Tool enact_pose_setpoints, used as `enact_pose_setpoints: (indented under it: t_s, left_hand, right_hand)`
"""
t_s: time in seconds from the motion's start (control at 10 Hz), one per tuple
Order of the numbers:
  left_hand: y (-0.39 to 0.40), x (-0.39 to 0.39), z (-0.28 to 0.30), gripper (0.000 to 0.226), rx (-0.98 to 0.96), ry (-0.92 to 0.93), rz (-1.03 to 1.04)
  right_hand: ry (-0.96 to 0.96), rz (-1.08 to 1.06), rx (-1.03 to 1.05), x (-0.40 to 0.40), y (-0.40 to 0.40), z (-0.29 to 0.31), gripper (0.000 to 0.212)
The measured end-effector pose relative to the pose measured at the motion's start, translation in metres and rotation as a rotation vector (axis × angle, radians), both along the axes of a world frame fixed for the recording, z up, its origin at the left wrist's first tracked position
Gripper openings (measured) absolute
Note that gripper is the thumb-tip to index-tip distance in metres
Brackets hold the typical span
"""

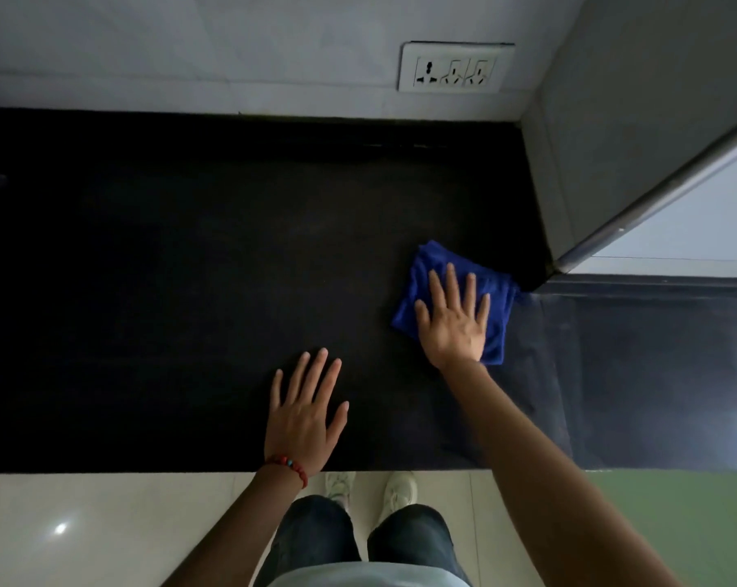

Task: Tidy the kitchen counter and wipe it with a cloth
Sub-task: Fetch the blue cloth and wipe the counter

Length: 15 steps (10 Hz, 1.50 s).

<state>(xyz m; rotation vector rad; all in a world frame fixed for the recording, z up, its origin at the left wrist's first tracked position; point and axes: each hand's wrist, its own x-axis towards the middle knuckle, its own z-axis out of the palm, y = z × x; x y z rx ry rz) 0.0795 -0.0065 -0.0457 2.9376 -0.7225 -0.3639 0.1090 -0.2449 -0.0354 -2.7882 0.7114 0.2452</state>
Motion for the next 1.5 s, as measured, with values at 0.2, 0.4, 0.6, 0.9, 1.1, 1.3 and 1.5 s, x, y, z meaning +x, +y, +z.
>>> enact_pose_setpoints:
  t_s: [0.2, 0.4, 0.6, 0.9, 1.1, 1.3, 1.5]
  left_hand:
    - [-0.001, 0.000, 0.001, 0.057, -0.011, -0.012, -0.005]
    - [-0.001, -0.001, 0.002, 0.057, -0.018, -0.024, -0.003]
    - [-0.001, -0.001, 0.002, 0.056, -0.035, -0.024, -0.007]
    - [0.000, -0.002, 0.001, 0.056, -0.053, -0.029, 0.000]
    - [0.000, -0.002, 0.001, 0.056, -0.038, -0.040, -0.015]
    - [0.000, -0.001, 0.000, 0.057, -0.035, -0.031, 0.000]
    - [0.001, -0.002, -0.001, 0.056, -0.039, -0.043, -0.010]
  right_hand:
    - [-0.022, 0.435, 0.026, -0.016, 0.006, 0.001, 0.059]
    - [-0.035, 0.114, 0.011, -0.005, 0.022, 0.002, 0.056]
    - [-0.099, 0.314, -0.061, -0.028, -0.015, -0.006, 0.057]
    - [-0.038, 0.520, -0.055, -0.079, -0.001, -0.006, 0.057]
    - [-0.021, 0.017, -0.059, -0.052, -0.034, 0.000, 0.062]
    - [-0.014, 0.598, -0.059, -0.089, -0.002, -0.005, 0.056]
    - [-0.002, 0.107, -0.022, -0.053, -0.009, -0.001, 0.063]
